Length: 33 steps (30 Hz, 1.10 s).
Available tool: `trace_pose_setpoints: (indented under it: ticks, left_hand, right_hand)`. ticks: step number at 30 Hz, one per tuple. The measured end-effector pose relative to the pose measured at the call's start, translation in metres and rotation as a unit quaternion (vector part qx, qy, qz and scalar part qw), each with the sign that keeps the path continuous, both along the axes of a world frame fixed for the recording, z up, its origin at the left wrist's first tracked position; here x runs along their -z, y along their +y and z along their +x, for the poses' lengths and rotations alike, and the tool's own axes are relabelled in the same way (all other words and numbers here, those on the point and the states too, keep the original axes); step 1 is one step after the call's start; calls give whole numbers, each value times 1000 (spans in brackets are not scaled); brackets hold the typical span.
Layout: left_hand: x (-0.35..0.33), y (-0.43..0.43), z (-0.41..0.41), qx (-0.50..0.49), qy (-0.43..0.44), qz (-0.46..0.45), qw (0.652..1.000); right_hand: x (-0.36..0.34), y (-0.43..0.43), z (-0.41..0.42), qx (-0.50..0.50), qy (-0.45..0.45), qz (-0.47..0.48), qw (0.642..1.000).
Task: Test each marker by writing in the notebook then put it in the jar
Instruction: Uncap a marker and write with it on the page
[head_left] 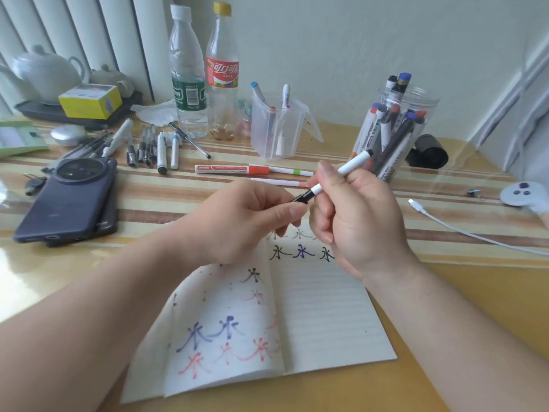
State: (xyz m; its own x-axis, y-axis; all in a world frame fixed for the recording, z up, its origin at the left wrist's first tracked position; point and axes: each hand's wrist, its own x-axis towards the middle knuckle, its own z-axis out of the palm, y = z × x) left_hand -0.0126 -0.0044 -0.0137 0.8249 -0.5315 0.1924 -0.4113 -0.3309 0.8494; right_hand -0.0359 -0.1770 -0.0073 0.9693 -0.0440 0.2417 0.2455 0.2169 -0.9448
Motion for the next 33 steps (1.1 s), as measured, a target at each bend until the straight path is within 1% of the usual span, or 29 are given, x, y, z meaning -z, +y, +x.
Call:
trace_pose_setpoints:
  ticks: [3, 5, 6, 8, 9, 11, 14, 17, 20, 23, 26, 27, 30, 33]
  left_hand:
    - [-1, 16, -4, 73, 52, 19, 996]
    - [1, 19, -8, 61, 50, 27, 997]
    - [1, 19, -9, 45, 31, 31, 998]
    - [0, 18, -8, 24, -19, 68, 997]
    - [-1, 17, -7, 13, -27, 94, 995]
    - [-3, 19, -6, -4, -10, 133, 991]
    - [-2, 23, -5, -13, 37, 137, 990]
    - [1, 22, -3, -18, 28, 141, 989]
    - [2, 20, -3, -11, -2, 167, 986]
    - [3, 20, 0, -12, -9, 173, 985]
    - [2, 20, 1, -10, -21, 181, 983]
    - [1, 20, 0, -8, -27, 184, 982]
    - [1, 18, 0, -4, -31, 193, 981]
    - [2, 18, -1, -5, -36, 193, 981]
  right_hand:
    - [-10, -12, 11, -37, -14, 76, 996]
    - [-10, -20, 19, -30, -1, 79, 996]
    - [-7, -21, 20, -24, 10, 68, 997]
    - [1, -21, 21, -8, 33, 34, 999]
    - [5, -21, 21, 3, 43, 16, 999]
    - [10, -23, 20, 25, 65, -20, 997]
    - [7, -29, 14, 35, 112, -100, 988]
    - [-6, -32, -3, -32, 145, -211, 966]
    - [-14, -29, -18, -101, 140, -287, 942]
    - [-4, -27, -25, -110, 130, -284, 944]
    - [12, -24, -27, -119, 130, -228, 958]
    - [16, -24, -27, -119, 128, -226, 958]
    - [20, -22, -25, -110, 107, -262, 953]
    - [22, -21, -24, -100, 104, -274, 951]
